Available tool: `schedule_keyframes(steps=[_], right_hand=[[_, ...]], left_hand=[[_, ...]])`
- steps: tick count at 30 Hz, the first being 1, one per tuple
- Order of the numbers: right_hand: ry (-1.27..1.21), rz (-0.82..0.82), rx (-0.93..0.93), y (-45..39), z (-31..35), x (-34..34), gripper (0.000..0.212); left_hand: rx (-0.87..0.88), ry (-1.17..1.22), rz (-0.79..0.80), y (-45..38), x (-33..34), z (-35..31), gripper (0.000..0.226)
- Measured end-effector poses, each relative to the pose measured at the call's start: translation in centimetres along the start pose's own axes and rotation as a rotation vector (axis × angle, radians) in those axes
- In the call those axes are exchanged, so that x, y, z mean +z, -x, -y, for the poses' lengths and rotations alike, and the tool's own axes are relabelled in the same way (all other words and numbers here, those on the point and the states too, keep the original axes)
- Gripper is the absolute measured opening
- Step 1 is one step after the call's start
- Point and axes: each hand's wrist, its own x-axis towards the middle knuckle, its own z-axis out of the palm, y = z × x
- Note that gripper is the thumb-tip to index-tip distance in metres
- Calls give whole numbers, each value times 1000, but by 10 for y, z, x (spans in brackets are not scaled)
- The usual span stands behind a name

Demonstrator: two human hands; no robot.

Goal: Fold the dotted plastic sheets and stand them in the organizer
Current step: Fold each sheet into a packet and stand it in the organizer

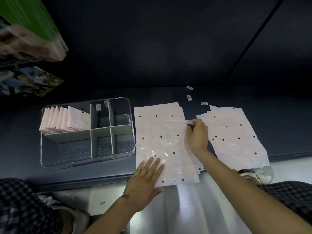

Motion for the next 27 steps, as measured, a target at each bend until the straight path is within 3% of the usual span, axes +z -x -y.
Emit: schedule_keyframes(steps=[2, 5, 7, 10, 15, 18, 23, 27], right_hand=[[126, 32, -293, 34, 3, 0, 29], [290, 224, -795, 92, -5, 6, 39], [446, 325, -988, 115, -22, 5, 47], [574, 368, -971, 113, -52, -12, 56], [626, 351, -888, 92, -76, -43, 48], [503, 300, -844, 86, -69, -45, 25], [546, 295, -847, 81, -56, -41, 41], [663, 402, -885, 71, -54, -45, 59]], left_hand=[[-23, -4, 56, 0, -5, -2, 69], [-13, -48, 19, -3, 4, 1, 69], [25, -13, 13, -5, 10, 3, 71], [44, -18, 30, -1, 11, 10, 72], [30, -32, 1, 19, -8, 35, 67], [20, 6, -50, 21, -12, 39, 76], [-41, 185, -115, -2, -17, 27, 72], [-77, 277, -166, -21, -7, 25, 46]])
